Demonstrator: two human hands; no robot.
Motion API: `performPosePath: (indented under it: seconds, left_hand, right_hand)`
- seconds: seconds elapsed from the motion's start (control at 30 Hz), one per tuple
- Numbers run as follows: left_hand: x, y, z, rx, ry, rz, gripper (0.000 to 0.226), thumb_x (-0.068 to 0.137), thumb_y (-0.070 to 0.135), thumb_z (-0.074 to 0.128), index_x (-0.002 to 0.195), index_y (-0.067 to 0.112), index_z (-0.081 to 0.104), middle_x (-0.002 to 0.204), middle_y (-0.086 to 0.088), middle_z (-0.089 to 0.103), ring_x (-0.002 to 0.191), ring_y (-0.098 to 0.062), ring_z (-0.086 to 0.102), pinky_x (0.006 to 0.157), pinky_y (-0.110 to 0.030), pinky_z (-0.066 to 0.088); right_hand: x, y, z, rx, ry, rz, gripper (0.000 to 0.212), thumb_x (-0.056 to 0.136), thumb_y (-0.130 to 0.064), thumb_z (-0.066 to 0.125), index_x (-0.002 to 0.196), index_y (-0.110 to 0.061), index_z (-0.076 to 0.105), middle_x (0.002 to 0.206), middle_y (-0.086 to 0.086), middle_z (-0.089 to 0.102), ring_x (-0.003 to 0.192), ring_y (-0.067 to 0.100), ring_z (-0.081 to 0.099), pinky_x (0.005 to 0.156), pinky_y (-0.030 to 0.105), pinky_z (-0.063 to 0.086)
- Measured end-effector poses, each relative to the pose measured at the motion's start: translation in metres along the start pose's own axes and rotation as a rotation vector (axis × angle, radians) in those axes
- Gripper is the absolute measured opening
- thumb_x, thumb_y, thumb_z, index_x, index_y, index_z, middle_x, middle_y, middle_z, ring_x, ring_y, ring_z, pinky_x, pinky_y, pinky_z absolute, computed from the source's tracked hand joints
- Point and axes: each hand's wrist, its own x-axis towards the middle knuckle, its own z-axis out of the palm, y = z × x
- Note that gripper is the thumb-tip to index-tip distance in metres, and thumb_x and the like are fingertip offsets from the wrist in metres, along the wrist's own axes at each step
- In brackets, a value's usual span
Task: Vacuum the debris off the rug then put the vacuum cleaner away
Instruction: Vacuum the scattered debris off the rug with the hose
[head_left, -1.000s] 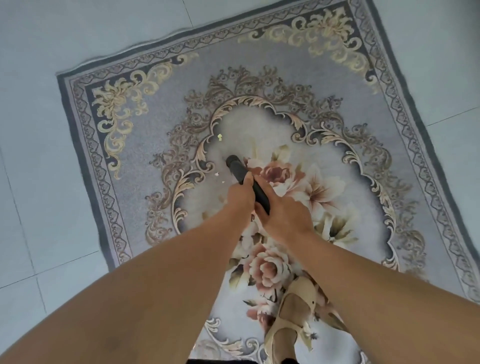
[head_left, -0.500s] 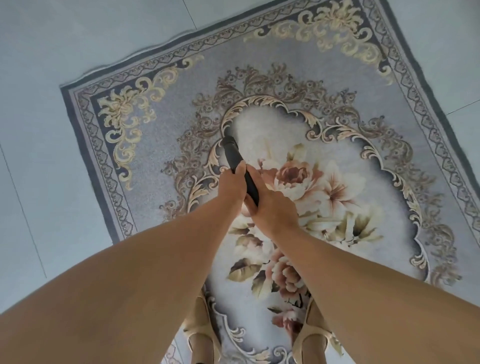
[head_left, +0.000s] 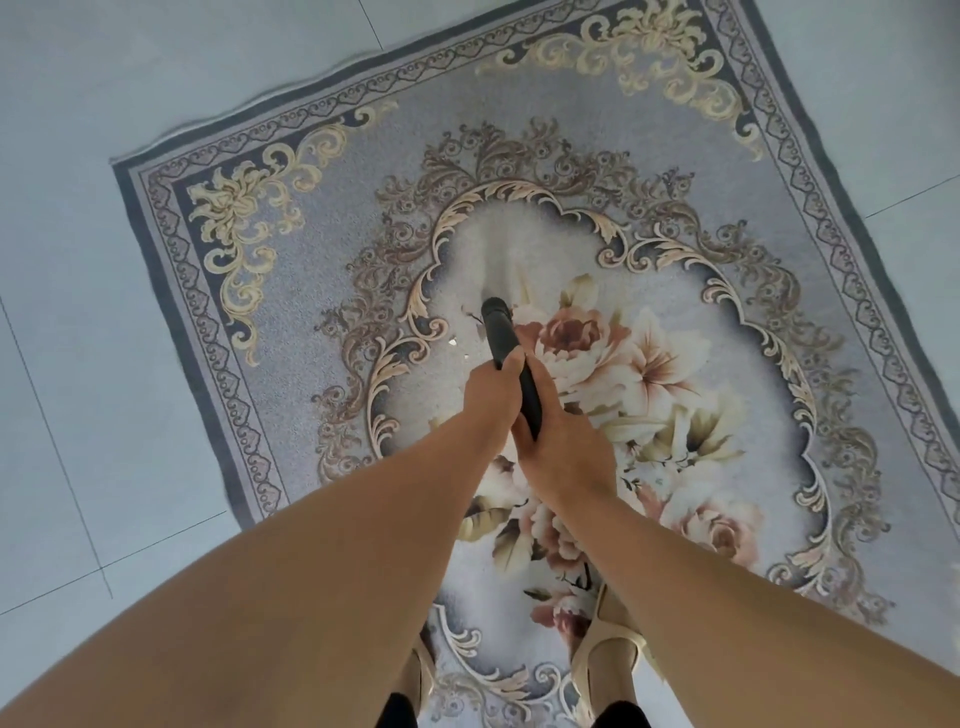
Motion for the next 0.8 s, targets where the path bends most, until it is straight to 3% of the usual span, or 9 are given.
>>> performPosePath:
  seconds: [0.13,0.33,0.4,0.6,0.8]
  left_hand:
    - [-0.003,-0.016,0.006,0.038,0.054,0.048,0.043,0.099,0.041,0.042,0.111,0.004,0.061,0.099,-0.012,0.068,0.086,-0.027,0.064,0.075,-0.034,0.052]
    - [-0.003,-0.044,-0.021,-0.147,0.201,0.004,0.037,0.1,0.039,0.042,0.109,0.01,0.062,0.097,-0.008,0.068,0.083,-0.021,0.063,0.072,-0.032,0.05]
    - [-0.001,-0.052,-0.028,-0.158,0.195,-0.011,0.038,0.1,0.039,0.042,0.11,0.009,0.063,0.098,-0.009,0.068,0.083,-0.021,0.063,0.072,-0.031,0.048]
    - [-0.012,-0.063,-0.013,-0.165,0.147,-0.046,0.038,0.101,0.039,0.041,0.114,0.01,0.062,0.098,-0.008,0.068,0.088,-0.023,0.064,0.08,-0.033,0.052]
    - [-0.027,-0.068,0.015,-0.14,0.092,-0.07,0.038,0.101,0.038,0.041,0.115,0.01,0.061,0.102,-0.009,0.068,0.09,-0.023,0.065,0.077,-0.032,0.052]
  right_hand:
    - [-0.011,0.004,0.004,0.037,-0.025,0.006,0.065,0.1,-0.051,0.029,0.152,-0.04,-0.008,0.078,0.001,0.066,0.057,0.022,0.058,0.05,0.031,0.046]
    - [-0.011,-0.013,0.014,-0.007,-0.13,-0.154,0.066,0.1,-0.048,0.033,0.152,-0.042,-0.007,0.087,0.001,0.068,0.06,0.021,0.057,0.049,0.029,0.04]
    - [-0.014,-0.017,0.022,-0.064,-0.107,-0.166,0.065,0.099,-0.049,0.031,0.151,-0.042,-0.007,0.09,0.001,0.068,0.064,0.023,0.061,0.051,0.029,0.04]
    - [-0.03,0.0,0.025,-0.088,-0.128,-0.134,0.067,0.1,-0.05,0.03,0.153,-0.037,-0.009,0.079,0.0,0.067,0.054,0.018,0.049,0.049,0.028,0.038]
    - [-0.046,0.028,0.01,-0.127,-0.112,-0.132,0.067,0.1,-0.051,0.029,0.152,-0.038,-0.011,0.072,-0.005,0.057,0.05,0.015,0.047,0.042,0.025,0.034]
